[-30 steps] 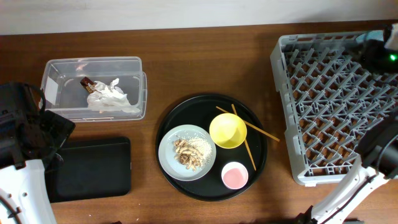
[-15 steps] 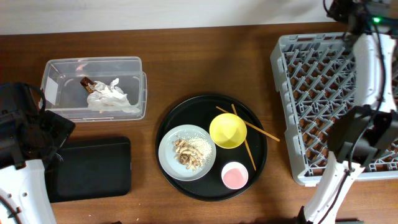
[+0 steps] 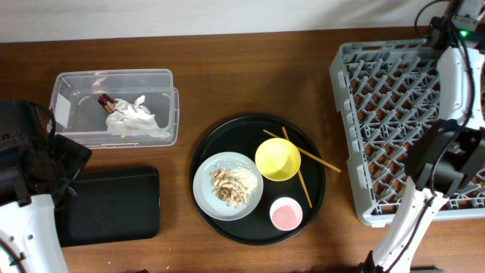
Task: Sort waste into correct bins and load items into the dishwasher rack
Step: 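Lower the blue cup upside down into the rack's upper right area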
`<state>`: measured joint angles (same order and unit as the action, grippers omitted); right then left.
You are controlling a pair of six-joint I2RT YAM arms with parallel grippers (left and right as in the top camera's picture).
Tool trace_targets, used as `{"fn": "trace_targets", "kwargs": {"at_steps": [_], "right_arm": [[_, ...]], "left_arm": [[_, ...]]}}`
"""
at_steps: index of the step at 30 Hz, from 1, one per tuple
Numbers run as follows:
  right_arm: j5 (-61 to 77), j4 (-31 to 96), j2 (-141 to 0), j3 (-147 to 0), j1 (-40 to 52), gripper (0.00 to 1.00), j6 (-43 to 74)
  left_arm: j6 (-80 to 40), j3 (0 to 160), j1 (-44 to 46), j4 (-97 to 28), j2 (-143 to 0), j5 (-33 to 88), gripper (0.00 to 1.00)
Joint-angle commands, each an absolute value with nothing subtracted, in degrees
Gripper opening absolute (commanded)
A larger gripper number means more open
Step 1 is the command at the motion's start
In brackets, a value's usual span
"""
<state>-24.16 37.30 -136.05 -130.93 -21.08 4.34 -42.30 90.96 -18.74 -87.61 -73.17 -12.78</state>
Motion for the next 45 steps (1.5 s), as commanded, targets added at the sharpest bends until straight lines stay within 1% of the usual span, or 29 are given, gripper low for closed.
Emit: {"fn": "trace_targets", "kwargs": {"at_steps": [1,4,8,10,14,16,20,23,24,27,29,31,45], "right_arm": [[-24.64,39.81,-135.76,-131.7,-21.61,0.91,4.73],[-24.86,42.89,-135.74,-131.7,-22.26,0.91,4.78],[-31.22,46.98,-135.57,-131.72,-22.59,0.91,5.02],[-32.08,48.31,-135.39,-131.72,-22.59,0.91,5.13],[-31.7,50.02,-135.24,-131.85,-22.63,0.91,9.08],[-27.55,50.3,-135.0,-132.07,-22.61,0.91,9.85],[-11.9,48.51,-133.51,-132.14,-22.59,0.91,10.09],[-7.64,45.45,-133.12,-132.14,-22.59,0.92,15.16],[-7.7,43.97,-133.21,-132.14,-22.59,0.93,16.91],[-9.13,39.86,-133.71,-132.11,-22.59,0.93,17.17],[-14.59,38.22,-134.43,-132.11,-22.59,0.93,21.3],[-16.64,37.6,-135.2,-132.11,-22.68,0.93,23.05],[-18.74,38.7,-137.4,-131.79,-25.58,0.92,23.03]], "left_arm": [[-42.85,90.83,-19.03,-87.68,-72.4,-12.82,0.99],[-42.85,90.83,-19.03,-87.68,-72.4,-12.82,0.99],[-42.85,90.85,-19.03,-87.66,-72.4,-12.82,0.99],[-42.83,90.83,-19.03,-87.66,-72.4,-12.82,0.99],[-42.83,90.83,-19.03,-87.68,-72.4,-12.82,0.99],[-42.83,90.85,-19.03,-87.68,-72.4,-12.84,0.99],[-42.85,90.85,-19.03,-87.68,-72.4,-12.84,0.99],[-42.85,90.83,-19.03,-87.68,-72.4,-12.82,0.99],[-42.85,90.83,-19.03,-87.68,-72.4,-12.82,0.99],[-42.83,90.83,-19.03,-87.68,-72.4,-12.82,0.99],[-42.85,90.85,-19.03,-87.68,-72.4,-12.82,0.99],[-42.85,90.85,-19.03,-87.68,-72.4,-12.82,0.99],[-42.85,90.83,-19.03,-87.68,-72.4,-12.82,0.99]]}}
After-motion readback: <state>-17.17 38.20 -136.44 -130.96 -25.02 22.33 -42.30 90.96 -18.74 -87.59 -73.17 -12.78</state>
